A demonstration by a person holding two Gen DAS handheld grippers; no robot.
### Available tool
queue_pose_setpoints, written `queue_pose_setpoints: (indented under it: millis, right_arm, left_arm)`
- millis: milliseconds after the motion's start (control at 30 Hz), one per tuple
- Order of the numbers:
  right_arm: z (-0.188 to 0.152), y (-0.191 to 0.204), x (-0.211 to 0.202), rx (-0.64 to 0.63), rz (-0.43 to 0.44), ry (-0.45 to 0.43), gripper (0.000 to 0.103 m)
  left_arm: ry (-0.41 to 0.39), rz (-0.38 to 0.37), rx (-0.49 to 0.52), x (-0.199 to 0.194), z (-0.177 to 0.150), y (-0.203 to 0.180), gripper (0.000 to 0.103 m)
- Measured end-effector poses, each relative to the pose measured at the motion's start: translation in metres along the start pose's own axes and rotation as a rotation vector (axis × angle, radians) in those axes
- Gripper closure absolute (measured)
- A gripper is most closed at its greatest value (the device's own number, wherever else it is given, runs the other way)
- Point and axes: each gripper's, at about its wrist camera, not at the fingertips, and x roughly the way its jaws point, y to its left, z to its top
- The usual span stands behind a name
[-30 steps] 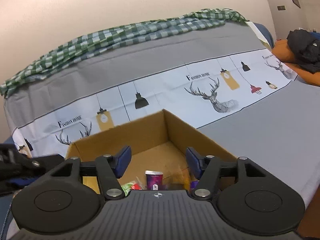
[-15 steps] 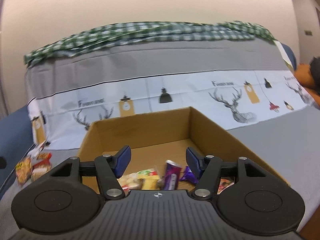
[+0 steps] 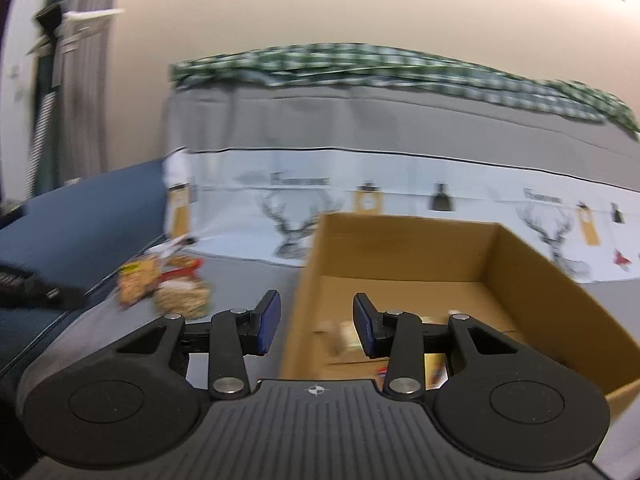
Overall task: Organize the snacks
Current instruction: 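Move both tools back toward the remaining snacks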
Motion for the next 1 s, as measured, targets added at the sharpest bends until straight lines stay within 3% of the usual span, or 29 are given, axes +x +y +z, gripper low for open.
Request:
queue_pose_setpoints:
  millis: [167,300,467,567,633,833,933,1000]
  right_arm:
    - [-0.006,0.029,-0.004,-0.086,0.099,-0.013,0.061]
    - [-0.008,0.044,-0.005,-0.13,0.148,-0.018,0.061]
    - [0.001,0.053,-0.003,-0.135,0.185,-0.001,0.061]
    - [0.022,0.052,0.01,-0.097,0.219,0.049,0.058]
    - [0.041,0.052,0.025,-0.061,0.244,0.094,0.051]
    - [0.091,0.052,0.101,0.102,0.284,0.254,0.04]
    - [0.098,0.061,0.149,0.14,0.293,0.343,0.027]
    - [0.093,0.072,0.185,0.135,0.288,0.439,0.019]
  left_arm:
    - [-0.026,-0.011,-0.096,0.003,0.001,0.011,0.083]
    - [-0.014,-0.034,-0.229,0.017,0.006,0.032,0.083]
    - [-0.045,-0.007,-0.379,0.045,0.006,0.046,0.083]
    - [-0.09,0.075,-0.404,0.062,0.002,0.043,0.083]
    - [-0.109,0.136,-0.416,0.074,0.0,0.043,0.083]
    - [-0.186,0.317,-0.544,0.091,-0.001,0.069,0.083]
    - [-0.228,0.313,-0.534,0.095,0.003,0.067,0.082]
    - [-0.243,0.356,-0.503,0.097,0.005,0.062,0.075]
